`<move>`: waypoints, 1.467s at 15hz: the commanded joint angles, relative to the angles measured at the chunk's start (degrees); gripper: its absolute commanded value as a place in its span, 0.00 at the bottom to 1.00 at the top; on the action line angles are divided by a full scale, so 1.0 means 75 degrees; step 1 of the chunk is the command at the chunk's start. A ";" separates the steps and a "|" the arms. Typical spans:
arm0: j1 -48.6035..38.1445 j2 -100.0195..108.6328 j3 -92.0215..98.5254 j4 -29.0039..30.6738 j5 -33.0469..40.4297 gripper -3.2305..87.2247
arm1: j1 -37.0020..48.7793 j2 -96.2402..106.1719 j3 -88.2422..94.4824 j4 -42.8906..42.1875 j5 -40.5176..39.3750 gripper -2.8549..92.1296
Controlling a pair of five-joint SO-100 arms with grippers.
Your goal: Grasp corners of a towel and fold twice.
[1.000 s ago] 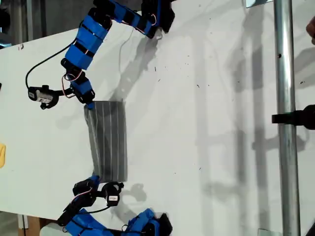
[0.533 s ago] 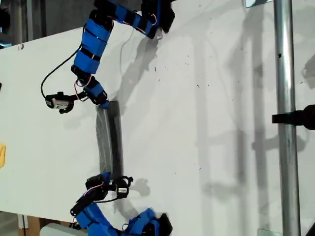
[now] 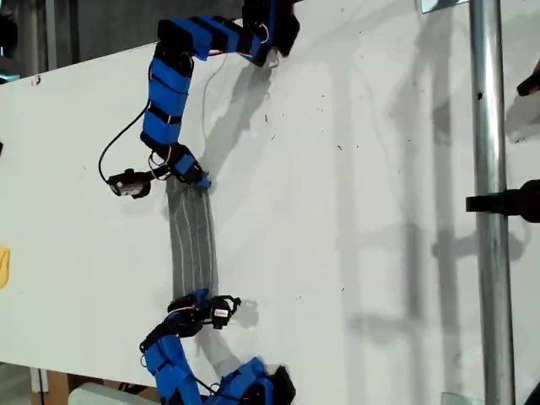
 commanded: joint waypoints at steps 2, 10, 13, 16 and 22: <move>0.0387 0.2520 -0.0281 0.1324 -0.0305 0.33 | 0.0434 0.2145 0.0551 0.0457 0.0492 0.39; 0.2297 1.2797 0.4687 0.1500 -0.1922 0.01 | 0.2145 0.9797 0.7312 0.0633 0.2977 0.46; 0.3340 1.3512 0.6645 0.0551 -0.2109 0.01 | 0.1922 0.8414 0.6855 -0.0398 0.3035 0.46; 0.3410 1.3512 0.7699 0.0316 -0.1945 0.01 | 0.1512 0.4945 0.4840 -0.1465 0.3609 0.47; 0.3387 1.3512 0.8039 0.0316 -0.2133 0.01 | 0.0539 -0.0035 -0.0187 -0.0785 0.4629 0.32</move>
